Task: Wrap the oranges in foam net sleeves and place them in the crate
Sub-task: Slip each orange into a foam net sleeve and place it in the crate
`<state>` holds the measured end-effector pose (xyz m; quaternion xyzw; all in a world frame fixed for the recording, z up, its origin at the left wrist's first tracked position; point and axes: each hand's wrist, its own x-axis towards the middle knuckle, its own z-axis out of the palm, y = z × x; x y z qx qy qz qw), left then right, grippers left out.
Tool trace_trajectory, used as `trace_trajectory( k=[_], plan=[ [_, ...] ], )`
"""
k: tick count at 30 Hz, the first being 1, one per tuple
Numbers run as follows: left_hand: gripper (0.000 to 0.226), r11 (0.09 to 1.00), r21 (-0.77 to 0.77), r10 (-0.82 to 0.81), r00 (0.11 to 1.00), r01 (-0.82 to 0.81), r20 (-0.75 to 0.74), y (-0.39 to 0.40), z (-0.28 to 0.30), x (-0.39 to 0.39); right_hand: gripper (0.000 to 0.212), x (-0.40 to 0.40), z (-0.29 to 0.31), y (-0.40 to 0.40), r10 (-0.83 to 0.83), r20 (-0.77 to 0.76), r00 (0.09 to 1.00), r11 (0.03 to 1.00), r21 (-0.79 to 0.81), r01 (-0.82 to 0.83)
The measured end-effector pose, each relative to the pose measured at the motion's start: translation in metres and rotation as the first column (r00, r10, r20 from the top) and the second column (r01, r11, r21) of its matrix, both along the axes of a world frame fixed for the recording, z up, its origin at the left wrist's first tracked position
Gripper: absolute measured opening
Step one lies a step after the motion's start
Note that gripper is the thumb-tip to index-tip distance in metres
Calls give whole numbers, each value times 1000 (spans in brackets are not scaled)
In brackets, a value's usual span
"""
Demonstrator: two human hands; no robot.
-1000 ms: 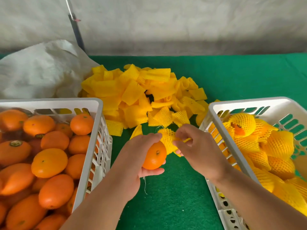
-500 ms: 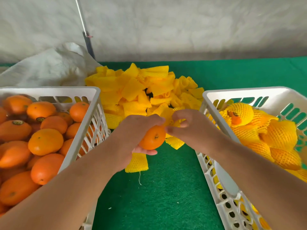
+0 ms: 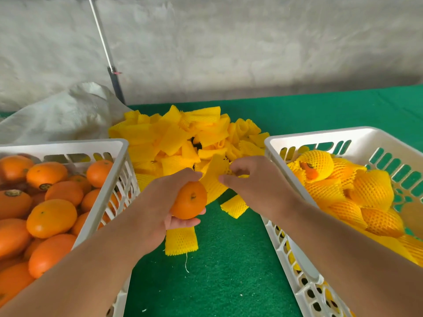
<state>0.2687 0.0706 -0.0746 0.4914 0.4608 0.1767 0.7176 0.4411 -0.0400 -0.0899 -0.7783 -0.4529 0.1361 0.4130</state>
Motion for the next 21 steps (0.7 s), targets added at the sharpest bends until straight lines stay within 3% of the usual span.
trace_trajectory(
  k=[4, 7, 13, 19, 21],
  plan=[
    [39, 990, -136, 56, 994, -43, 95, 2, 1, -5, 20, -1, 1, -1, 30, -89, 996, 999, 29, -27],
    [37, 983, -169, 101, 984, -75, 149, 2, 3, -7, 34, -4, 2, -2, 64, -131, 989, 998, 0, -65],
    [41, 984, -155, 114, 970, -82, 213, 3, 4, -6, 42, -7, 4, -2, 210, -361, 909, 966, -64, -249],
    [41, 984, -140, 139, 957, -106, 253, 3, 3, -3, 35, -6, 5, -2, 221, -408, 886, 966, -33, -256],
    [52, 986, -110, 156, 941, -129, 300, 3, 3, -3, 28, -6, 6, -3, 217, -433, 875, 970, -6, -243]
  ],
)
